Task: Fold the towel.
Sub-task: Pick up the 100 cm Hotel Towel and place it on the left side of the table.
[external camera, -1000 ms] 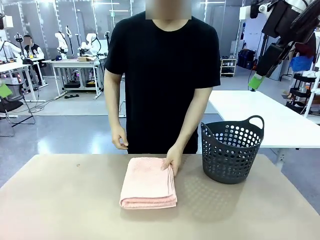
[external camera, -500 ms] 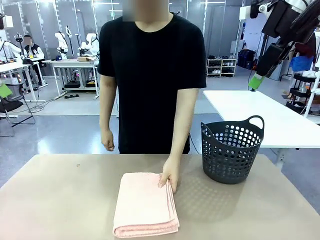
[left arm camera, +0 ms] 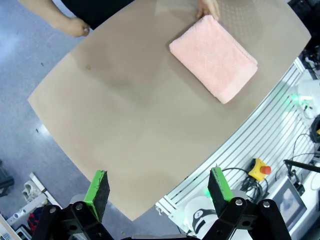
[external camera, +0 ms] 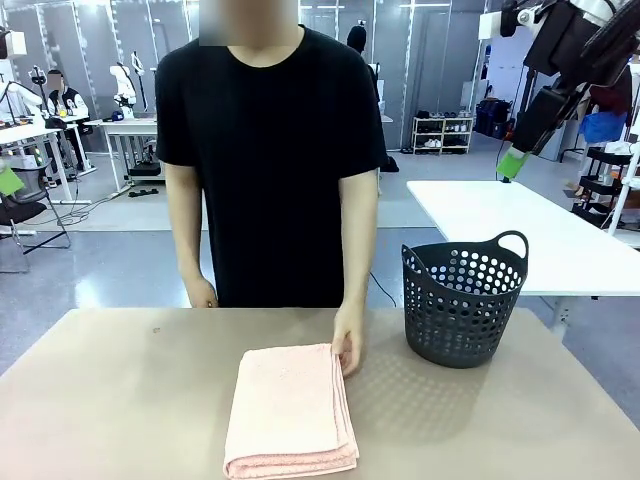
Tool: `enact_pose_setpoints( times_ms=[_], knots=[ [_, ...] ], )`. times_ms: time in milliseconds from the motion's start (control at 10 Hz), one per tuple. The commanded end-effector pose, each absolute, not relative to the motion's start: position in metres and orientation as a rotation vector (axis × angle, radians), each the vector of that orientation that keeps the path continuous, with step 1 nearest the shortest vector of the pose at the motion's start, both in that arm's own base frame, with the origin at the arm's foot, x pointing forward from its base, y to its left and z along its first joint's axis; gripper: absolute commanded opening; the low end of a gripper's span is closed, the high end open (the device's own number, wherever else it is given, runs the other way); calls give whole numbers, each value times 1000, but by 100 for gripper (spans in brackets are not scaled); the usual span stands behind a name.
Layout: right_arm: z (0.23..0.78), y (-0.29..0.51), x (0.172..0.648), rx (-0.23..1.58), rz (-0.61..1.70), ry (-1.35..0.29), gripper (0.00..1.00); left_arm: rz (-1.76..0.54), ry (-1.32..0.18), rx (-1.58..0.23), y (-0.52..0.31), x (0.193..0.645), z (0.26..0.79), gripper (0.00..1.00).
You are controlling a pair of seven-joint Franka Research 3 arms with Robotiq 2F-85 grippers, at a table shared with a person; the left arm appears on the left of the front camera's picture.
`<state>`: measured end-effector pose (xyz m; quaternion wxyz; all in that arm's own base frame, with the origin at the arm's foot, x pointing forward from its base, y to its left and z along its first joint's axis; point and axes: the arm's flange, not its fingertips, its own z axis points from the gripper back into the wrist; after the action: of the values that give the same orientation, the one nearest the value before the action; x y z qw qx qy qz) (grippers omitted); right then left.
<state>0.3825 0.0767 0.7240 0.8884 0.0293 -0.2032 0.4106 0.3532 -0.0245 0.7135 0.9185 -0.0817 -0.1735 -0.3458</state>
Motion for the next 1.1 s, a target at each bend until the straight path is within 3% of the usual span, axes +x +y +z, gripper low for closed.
enact_pose_setpoints(
  times_ms=[0, 700, 1000],
  knots=[
    [724, 76, 382, 53, 846, -417, 100, -711, -359, -162, -24, 352, 717, 100],
    [724, 76, 382, 53, 846, -417, 100, -711, -357, -168, -24, 353, 714, 100],
    [724, 76, 382, 53, 846, -417, 100, -576, -390, -378, -67, 359, 626, 100]
  ],
)
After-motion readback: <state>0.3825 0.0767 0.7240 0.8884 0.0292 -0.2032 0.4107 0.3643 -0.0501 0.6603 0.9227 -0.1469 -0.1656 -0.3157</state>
